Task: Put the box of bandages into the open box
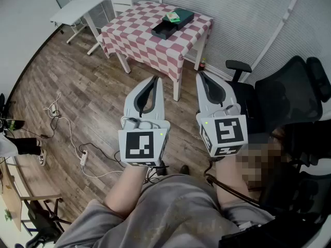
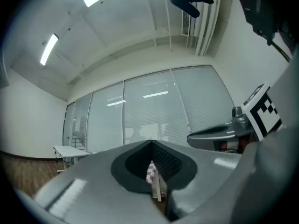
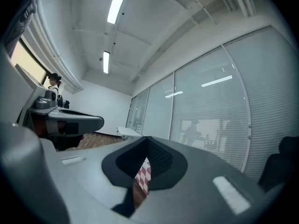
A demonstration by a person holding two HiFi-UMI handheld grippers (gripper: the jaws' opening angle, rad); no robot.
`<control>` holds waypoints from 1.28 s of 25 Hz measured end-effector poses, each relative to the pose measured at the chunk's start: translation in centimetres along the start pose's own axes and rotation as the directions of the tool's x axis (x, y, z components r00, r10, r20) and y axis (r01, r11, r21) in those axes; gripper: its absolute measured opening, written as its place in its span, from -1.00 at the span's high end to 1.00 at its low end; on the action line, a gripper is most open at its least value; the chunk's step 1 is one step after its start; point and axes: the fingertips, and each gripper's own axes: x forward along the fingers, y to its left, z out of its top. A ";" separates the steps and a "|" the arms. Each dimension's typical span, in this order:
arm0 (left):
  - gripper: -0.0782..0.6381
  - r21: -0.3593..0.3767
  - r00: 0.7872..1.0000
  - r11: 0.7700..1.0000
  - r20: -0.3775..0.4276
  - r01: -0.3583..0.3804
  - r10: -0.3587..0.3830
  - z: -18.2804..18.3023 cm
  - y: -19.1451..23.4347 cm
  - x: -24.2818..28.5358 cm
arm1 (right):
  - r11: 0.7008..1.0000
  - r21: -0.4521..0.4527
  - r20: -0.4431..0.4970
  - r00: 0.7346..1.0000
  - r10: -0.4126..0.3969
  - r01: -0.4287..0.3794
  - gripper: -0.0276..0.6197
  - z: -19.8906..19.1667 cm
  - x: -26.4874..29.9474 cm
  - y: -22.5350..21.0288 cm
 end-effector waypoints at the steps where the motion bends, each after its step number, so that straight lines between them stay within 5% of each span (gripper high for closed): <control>1: 0.78 0.001 1.000 1.000 0.002 0.002 -0.002 0.1 -0.3 0.3 | 1.000 0.000 0.001 1.000 0.000 0.000 0.84 -0.1 0.0 -0.4; 15: 0.78 0.011 1.000 1.000 -0.019 -0.021 0.021 -1.3 -2.7 3.7 | 0.997 0.042 -0.031 0.998 0.064 -0.062 0.83 -3.2 1.8 -3.7; 32: 0.78 0.021 0.999 0.999 0.014 0.036 -0.036 -5.4 11.1 19.9 | 0.995 0.064 -0.023 0.997 -0.069 0.070 0.83 -3.6 22.5 -7.1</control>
